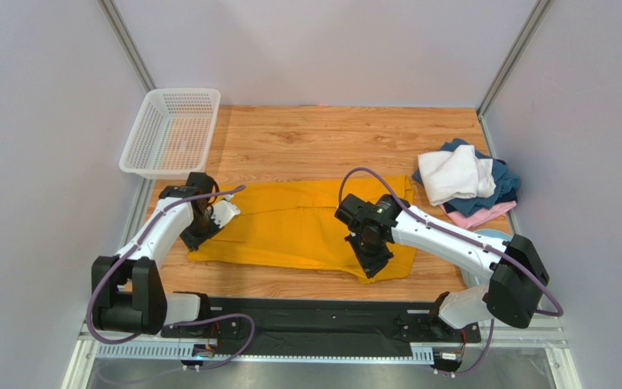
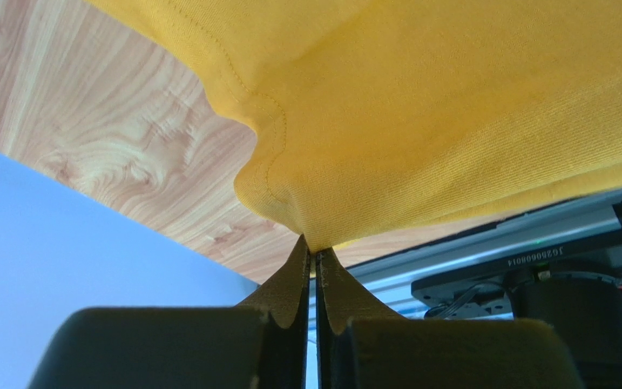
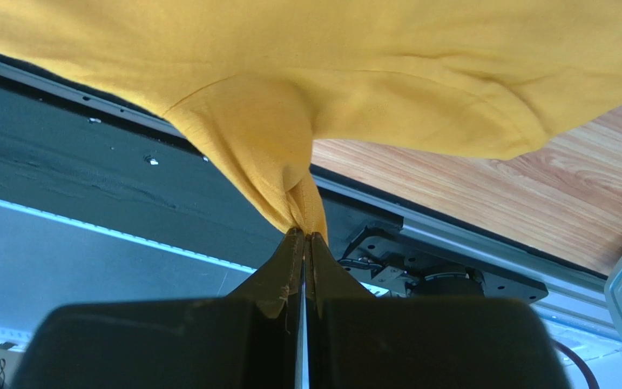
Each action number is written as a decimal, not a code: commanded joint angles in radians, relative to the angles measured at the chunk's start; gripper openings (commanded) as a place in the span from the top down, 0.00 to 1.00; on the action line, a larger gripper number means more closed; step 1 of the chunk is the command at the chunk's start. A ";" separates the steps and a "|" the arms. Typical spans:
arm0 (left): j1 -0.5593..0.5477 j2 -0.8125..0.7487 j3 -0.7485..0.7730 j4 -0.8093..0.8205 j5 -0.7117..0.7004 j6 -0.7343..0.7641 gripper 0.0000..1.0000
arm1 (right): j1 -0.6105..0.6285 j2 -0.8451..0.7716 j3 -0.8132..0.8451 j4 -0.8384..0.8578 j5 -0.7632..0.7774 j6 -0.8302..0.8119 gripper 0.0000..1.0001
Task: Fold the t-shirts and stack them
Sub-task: Grap the side of the flattened tshirt closest away from the robot with both arms, then fold the other side of the tshirt into a rectangle
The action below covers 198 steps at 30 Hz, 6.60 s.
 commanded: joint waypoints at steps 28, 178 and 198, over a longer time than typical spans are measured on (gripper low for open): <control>0.024 0.361 0.319 -0.006 0.019 0.076 1.00 | -0.235 0.312 0.461 0.028 0.173 -0.130 1.00; -0.029 0.516 0.361 -0.003 0.288 -0.028 0.36 | -0.428 0.607 0.644 0.168 0.128 -0.156 1.00; -0.007 0.470 0.378 0.123 0.185 -0.056 0.36 | -0.438 0.617 0.668 0.179 0.174 -0.160 1.00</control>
